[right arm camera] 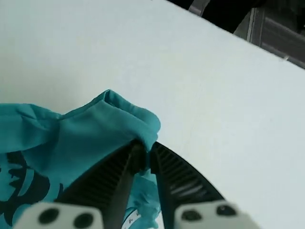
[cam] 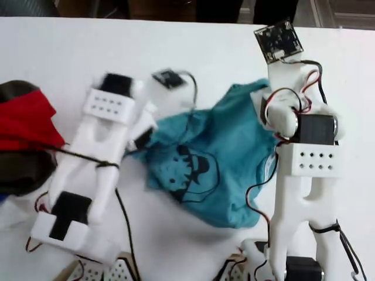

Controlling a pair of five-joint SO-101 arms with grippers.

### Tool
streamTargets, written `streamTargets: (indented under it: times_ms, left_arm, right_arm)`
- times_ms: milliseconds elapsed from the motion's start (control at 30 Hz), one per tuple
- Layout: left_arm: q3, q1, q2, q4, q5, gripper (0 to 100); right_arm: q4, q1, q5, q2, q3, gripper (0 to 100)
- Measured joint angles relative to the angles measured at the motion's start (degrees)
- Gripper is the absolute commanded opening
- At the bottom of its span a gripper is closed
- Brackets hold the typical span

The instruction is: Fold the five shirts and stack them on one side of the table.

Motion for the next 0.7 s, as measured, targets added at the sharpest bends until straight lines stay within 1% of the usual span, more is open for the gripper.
streamTargets:
  times_ms: [133, 300, 400, 567, 700]
  left_arm:
    - [-8.62, -4.13, -4.31, 0.26, 0.0, 2]
    - [-15.91, -5.71, -12.22, 0.44, 0.0, 2]
    - [-16.97, -5.45, -16.88, 0.44, -0.26, 2]
    - [-16.97, -5.89, -23.82, 0.44, -0.26, 2]
    - [-16.97, -5.98, -28.48, 0.09, -2.81, 2]
  right_arm:
    - [-0.62, 0.26, 0.0, 0.0, -5.98, 1.8]
    - [1.32, 1.23, 0.0, 0.0, -15.3, 1.8]
    - [3.87, 1.05, 0.0, -0.09, -21.63, 1.8]
    - [4.31, 2.46, 0.0, -0.35, -33.05, 1.8]
    - [4.31, 3.87, 0.0, -0.53, -39.91, 1.8]
